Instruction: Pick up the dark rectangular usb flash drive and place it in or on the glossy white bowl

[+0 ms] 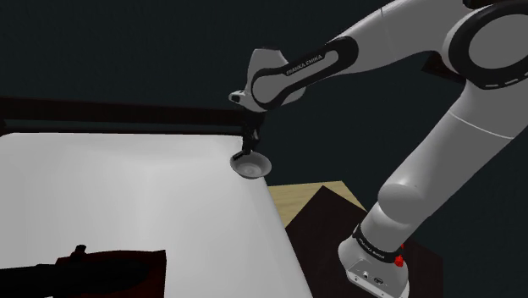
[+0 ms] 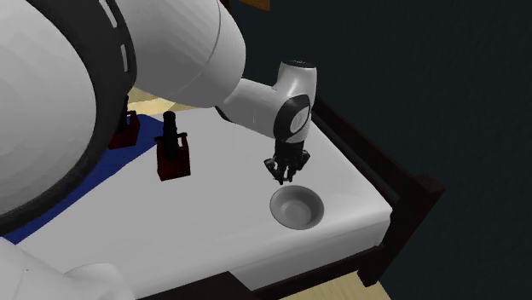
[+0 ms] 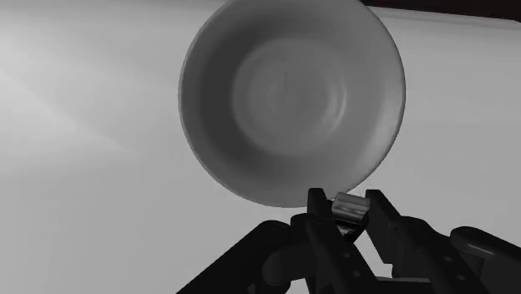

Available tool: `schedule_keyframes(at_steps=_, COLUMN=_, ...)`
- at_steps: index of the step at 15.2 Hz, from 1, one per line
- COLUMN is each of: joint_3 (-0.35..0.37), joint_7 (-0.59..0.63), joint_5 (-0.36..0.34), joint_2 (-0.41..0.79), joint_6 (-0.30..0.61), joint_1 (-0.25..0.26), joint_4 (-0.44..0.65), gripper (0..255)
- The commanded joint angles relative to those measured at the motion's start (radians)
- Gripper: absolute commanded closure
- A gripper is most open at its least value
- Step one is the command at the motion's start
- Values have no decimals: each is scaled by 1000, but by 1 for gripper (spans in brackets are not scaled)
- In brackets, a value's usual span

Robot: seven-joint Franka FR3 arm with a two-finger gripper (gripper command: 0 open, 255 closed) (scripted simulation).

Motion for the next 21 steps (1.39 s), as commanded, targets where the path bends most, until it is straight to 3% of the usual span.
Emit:
schedule_keyframes(at_steps=1, joint_3=-28, joint_7=-58, joint_5=7, joint_2=-19, joint_6=-12, joint_1=-24, joint_4=-9, gripper=255)
schedule_keyframes(at_steps=5, joint_3=-81, joint_7=-155, joint_5=9, joint_2=-36, joint_6=-19, joint_1=-66, joint_4=-23, gripper=255)
schedule_keyframes(at_steps=21, joint_3=-78, joint_7=-121, joint_5=-44, joint_2=124, joint_6=203, joint_1=-66, joint_4=-90, gripper=255)
